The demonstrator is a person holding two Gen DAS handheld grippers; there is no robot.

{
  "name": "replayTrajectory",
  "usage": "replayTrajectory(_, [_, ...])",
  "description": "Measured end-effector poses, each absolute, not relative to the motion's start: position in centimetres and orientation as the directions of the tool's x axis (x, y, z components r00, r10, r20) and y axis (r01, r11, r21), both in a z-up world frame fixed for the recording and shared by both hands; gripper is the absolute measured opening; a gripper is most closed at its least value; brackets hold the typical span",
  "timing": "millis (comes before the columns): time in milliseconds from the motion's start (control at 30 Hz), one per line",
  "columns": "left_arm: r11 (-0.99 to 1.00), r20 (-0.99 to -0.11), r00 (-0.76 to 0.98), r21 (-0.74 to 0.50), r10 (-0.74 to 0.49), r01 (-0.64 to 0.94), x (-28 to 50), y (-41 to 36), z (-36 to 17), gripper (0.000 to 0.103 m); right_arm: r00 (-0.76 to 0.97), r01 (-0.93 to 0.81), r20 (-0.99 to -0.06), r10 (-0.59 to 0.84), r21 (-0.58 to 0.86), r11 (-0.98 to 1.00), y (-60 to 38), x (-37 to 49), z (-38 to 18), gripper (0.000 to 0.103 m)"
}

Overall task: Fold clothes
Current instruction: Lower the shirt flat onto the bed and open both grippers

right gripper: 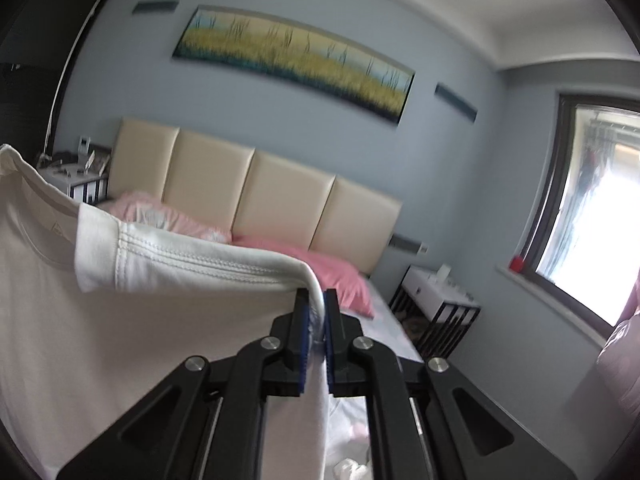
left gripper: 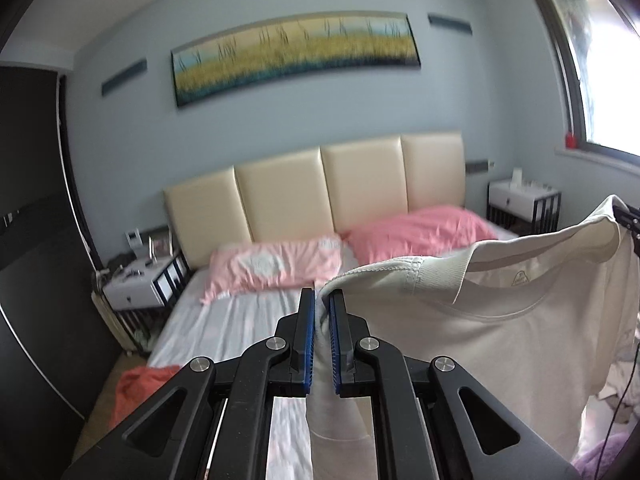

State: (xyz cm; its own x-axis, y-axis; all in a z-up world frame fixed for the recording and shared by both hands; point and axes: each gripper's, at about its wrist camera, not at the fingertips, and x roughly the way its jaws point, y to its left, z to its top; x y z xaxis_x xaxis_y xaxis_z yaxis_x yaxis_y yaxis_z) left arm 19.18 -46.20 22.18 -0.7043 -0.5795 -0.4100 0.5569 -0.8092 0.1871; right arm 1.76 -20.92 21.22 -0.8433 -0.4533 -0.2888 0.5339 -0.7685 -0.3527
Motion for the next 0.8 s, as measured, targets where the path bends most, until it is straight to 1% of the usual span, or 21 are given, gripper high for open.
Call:
replayTrajectory(233, [-0.785, -0.588, -0.554, 0.256, -0.59, 0.564, 6.3, -54.4, 9.9, 0.007, -0.783, 0.577, -0.497, -0.373, -0.359, -0.733, -29.7, -9.9, 9.4, 0.006])
replayTrajectory(300, [-0.766, -0.618, -0.497, 0.296, -0.609, 0.571, 2.7, -56.8, 6.1, 0.007, -0.761, 0.587, -0.552, -0.34, -0.363, -0.724, -32.4, -13.2, 5.5, 0.006])
replayTrajectory(333, [-0.756, -0.632, -0.469, 0.311, -0.617, 0.576, 1.0, -58.0, 4.2, 0.003, -0.749, 0.591, -0.579, -0.322, -0.363, -0.72, -33.7, -14.9, 3.5, 0.006])
replayTrajectory(400, [-0.744, -0.663, -0.427, 0.308, -0.615, 0.593, -1.8, -61.1, 0.8, 0.003, -0.725, 0.589, -0.631, -0.274, -0.363, -0.722, -36.0, -18.6, -0.5, 0.006])
replayTrajectory(533, [-0.775, -0.755, -0.392, 0.235, -0.526, 0.587, -5.9, -65.7, -5.8, 0.003, -0.652, 0.595, -0.732, -0.199, -0.331, -0.732, -39.3, -25.8, -8.6, 0.006])
replayTrajectory(633, [-0.817, -0.807, -0.394, 0.177, -0.44, 0.549, -8.0, -67.5, -10.8, 0.003, -0.607, 0.601, -0.784, -0.127, -0.349, -0.719, -41.3, -29.7, -14.6, 0.006])
replayTrajectory(733, [-0.854, -0.851, -0.398, 0.106, -0.343, 0.509, -9.2, -68.1, -15.0, 0.005, -0.563, 0.609, -0.821, -0.093, -0.337, -0.718, -41.7, -32.2, -18.7, 0.006])
replayTrajectory(800, [-0.869, -0.872, -0.414, 0.027, -0.262, 0.494, -9.6, -68.2, -16.5, 0.005, -0.535, 0.62, -0.84, -0.089, -0.319, -0.716, -41.6, -33.0, -20.5, 0.006])
